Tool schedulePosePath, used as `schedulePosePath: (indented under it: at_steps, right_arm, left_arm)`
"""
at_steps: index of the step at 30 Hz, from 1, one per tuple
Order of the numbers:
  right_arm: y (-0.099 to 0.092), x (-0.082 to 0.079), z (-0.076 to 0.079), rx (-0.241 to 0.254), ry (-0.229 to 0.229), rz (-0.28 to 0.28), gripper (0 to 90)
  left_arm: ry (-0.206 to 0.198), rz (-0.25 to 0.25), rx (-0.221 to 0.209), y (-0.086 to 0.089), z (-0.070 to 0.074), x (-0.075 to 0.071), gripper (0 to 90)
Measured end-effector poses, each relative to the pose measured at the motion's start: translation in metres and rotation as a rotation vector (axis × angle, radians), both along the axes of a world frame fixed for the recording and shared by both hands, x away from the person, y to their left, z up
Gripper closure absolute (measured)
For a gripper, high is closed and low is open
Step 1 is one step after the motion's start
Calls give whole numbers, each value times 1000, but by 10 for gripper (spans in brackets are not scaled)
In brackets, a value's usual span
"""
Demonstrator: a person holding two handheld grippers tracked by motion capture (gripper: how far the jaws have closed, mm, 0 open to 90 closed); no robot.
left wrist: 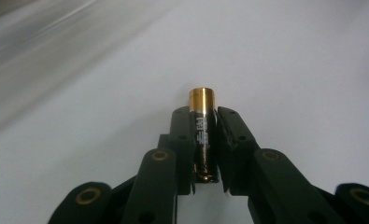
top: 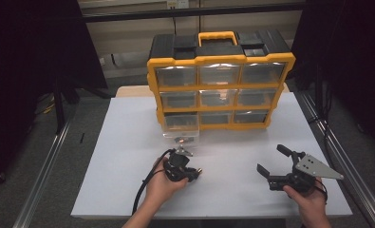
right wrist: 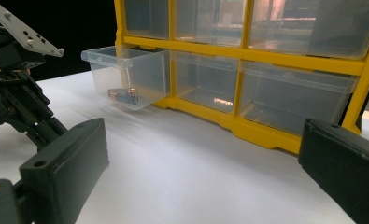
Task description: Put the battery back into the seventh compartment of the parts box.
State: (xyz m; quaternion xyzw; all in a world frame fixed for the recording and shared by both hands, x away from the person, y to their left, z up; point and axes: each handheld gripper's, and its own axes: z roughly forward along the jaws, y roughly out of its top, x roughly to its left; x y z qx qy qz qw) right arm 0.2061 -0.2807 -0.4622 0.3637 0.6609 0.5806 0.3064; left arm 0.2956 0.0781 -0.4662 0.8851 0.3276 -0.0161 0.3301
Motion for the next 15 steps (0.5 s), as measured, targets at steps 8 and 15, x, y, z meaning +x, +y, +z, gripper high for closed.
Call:
schedulePosePath:
  at_steps: [8, 15]
  right_arm:
    - [0, 0, 0, 1, -2, 5, 15]
    - [0, 0, 0, 2, 0, 1, 15]
  left_arm:
    - [25, 36, -71, 8, 11, 6, 775]
    - [28, 40, -94, 15, 27, 14, 775]
